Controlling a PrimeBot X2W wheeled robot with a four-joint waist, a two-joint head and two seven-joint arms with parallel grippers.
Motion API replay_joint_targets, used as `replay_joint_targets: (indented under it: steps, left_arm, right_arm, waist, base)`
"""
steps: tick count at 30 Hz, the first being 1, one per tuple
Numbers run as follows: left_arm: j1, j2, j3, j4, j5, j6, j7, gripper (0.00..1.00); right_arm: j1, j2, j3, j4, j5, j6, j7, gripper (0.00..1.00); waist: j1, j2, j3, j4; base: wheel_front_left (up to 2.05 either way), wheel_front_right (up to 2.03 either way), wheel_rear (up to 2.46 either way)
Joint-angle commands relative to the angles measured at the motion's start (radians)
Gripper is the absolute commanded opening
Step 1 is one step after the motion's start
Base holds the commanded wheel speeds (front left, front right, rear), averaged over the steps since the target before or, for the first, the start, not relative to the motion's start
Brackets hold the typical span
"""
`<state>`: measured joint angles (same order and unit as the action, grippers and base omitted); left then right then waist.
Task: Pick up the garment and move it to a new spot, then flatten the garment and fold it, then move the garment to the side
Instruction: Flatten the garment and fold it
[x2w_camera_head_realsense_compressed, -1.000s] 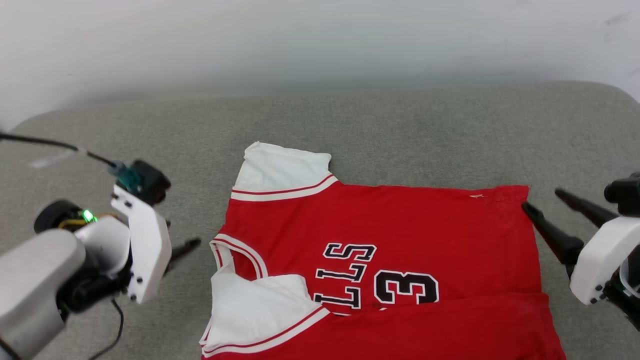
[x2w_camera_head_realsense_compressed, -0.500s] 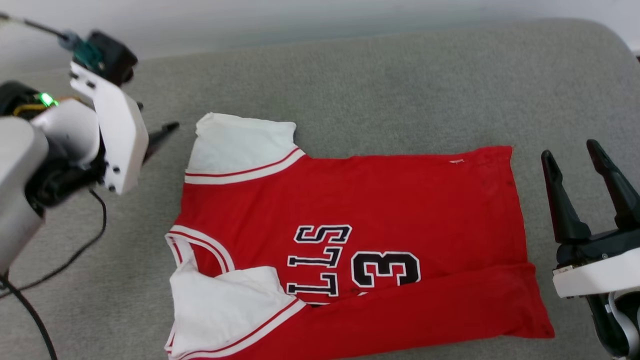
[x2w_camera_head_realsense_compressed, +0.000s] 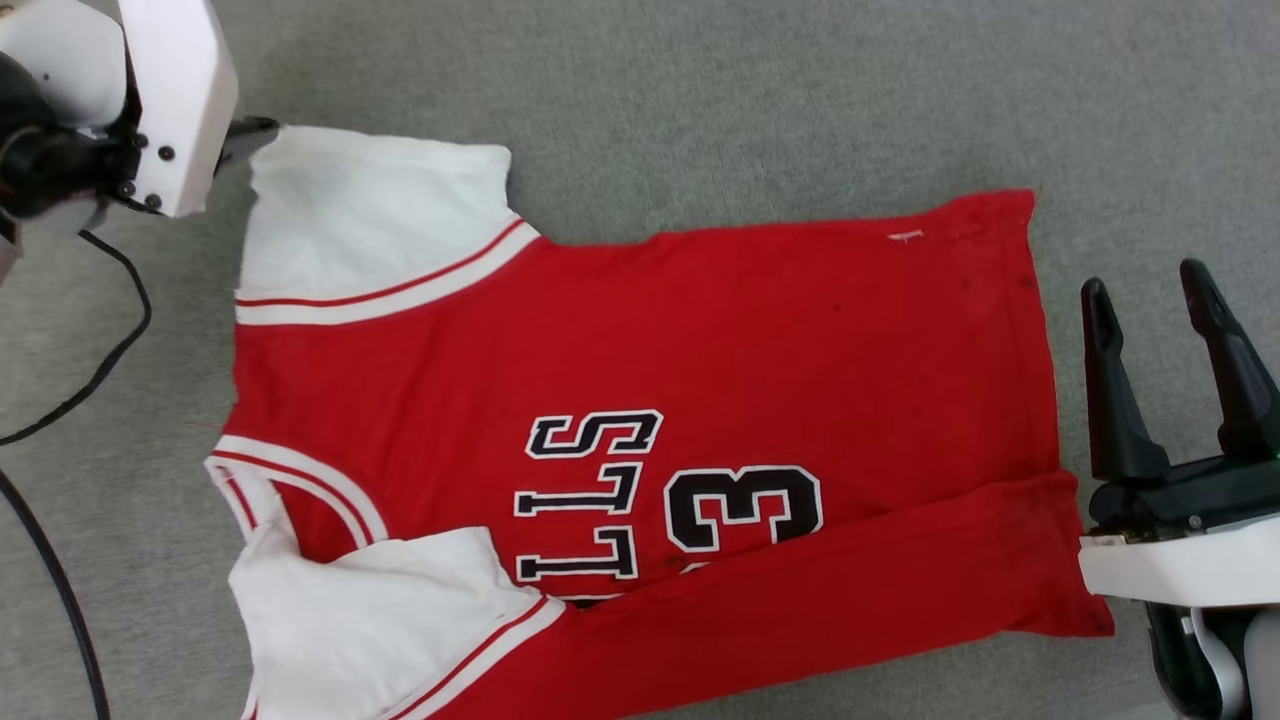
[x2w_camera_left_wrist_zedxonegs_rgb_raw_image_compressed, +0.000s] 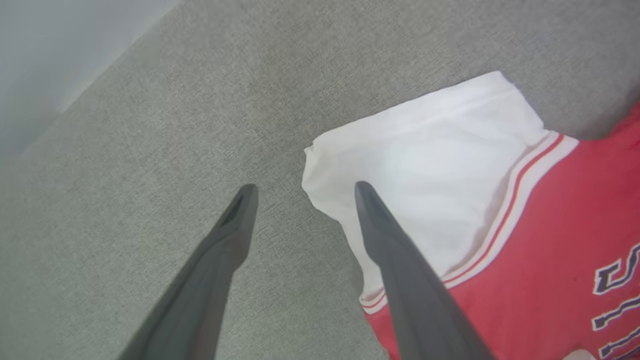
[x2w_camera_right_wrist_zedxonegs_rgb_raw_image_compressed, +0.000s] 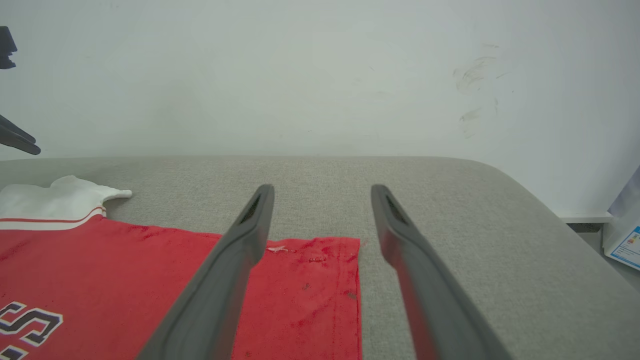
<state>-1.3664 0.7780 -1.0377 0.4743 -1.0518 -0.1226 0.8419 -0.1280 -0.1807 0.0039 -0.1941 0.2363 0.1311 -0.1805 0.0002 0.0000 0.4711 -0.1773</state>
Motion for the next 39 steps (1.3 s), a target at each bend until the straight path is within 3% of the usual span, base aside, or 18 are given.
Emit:
replay_joint_targets:
  steps: [1, 6, 11, 15, 16, 17, 24, 29, 33, 39]
  left_arm:
    - [-0.018, -0.003, -0.003, 0.002, -0.004, -0.002, 0.007, 1.00]
    - [-0.056, -0.011, -0.025, 0.042, -0.018, -0.005, 0.089, 1.00]
    - [-0.058, -0.001, -0.080, 0.077, 0.017, -0.005, 0.115, 1.00]
    - [-0.013, -0.011, -0.118, 0.068, -0.017, -0.006, 0.141, 1.00]
    - [-0.010, -0.009, -0.123, 0.063, -0.023, -0.006, 0.141, 0.13]
    - [-0.007, -0.009, -0.126, 0.059, -0.033, -0.007, 0.139, 0.00]
    - [-0.024, -0.012, -0.148, 0.017, -0.046, -0.006, 0.074, 0.00]
    - [-0.031, -0.014, -0.177, -0.044, -0.050, -0.006, 0.019, 0.00]
    - [-0.029, -0.016, -0.198, -0.098, -0.053, -0.006, -0.027, 0.00]
    - [-0.019, -0.019, -0.214, -0.156, -0.059, -0.006, -0.102, 0.00]
  right_arm:
    - [-0.020, 0.007, 0.000, -0.006, -0.004, -0.001, -0.005, 1.00]
    - [-0.048, 0.019, 0.007, 0.006, -0.003, -0.001, -0.003, 1.00]
    - [-0.082, 0.028, 0.030, 0.023, -0.001, -0.001, -0.011, 1.00]
    - [-0.101, 0.018, 0.036, 0.039, 0.000, -0.001, -0.013, 1.00]
    - [-0.104, 0.012, 0.035, 0.042, 0.000, -0.001, -0.013, 1.00]
    - [-0.105, 0.007, 0.032, 0.046, -0.002, -0.001, -0.012, 1.00]
    - [-0.161, -0.054, 0.001, 0.043, -0.016, -0.001, 0.017, 1.00]
    - [-0.236, -0.152, 0.000, 0.013, -0.016, -0.001, 0.127, 1.00]
    - [-0.305, -0.261, 0.041, 0.011, 0.023, -0.001, 0.293, 1.00]
    - [-0.402, -0.453, 0.157, 0.075, 0.177, -0.001, 0.642, 1.00]
  waist:
    - [-0.0002, 0.0000, 0.041, -0.023]
    - [-0.0002, 0.0000, 0.097, -0.038]
    - [-0.0002, 0.0000, 0.133, -0.047]
    - [-0.0002, 0.0000, 0.136, -0.043]
    - [-0.0002, 0.0000, 0.133, -0.040]
    - [-0.0002, 0.0000, 0.128, -0.036]
    - [-0.0002, 0.0000, 0.061, -0.005]
    - [-0.0002, 0.0000, 0.000, 0.028]
    - [-0.0002, 0.0000, -0.033, 0.060]
    - [-0.0002, 0.0000, -0.060, 0.102]
  base:
    - [0.00, 0.00, 0.00]
    - [0.00, 0.00, 0.00]
    - [0.00, 0.00, 0.00]
    - [0.00, 0.00, 0.00]
    - [0.00, 0.00, 0.00]
    - [0.00, 0.00, 0.00]
    - [0.00, 0.00, 0.00]
    - [0.00, 0.00, 0.00]
    - [0.00, 0.00, 0.00]
    - [0.00, 0.00, 0.00]
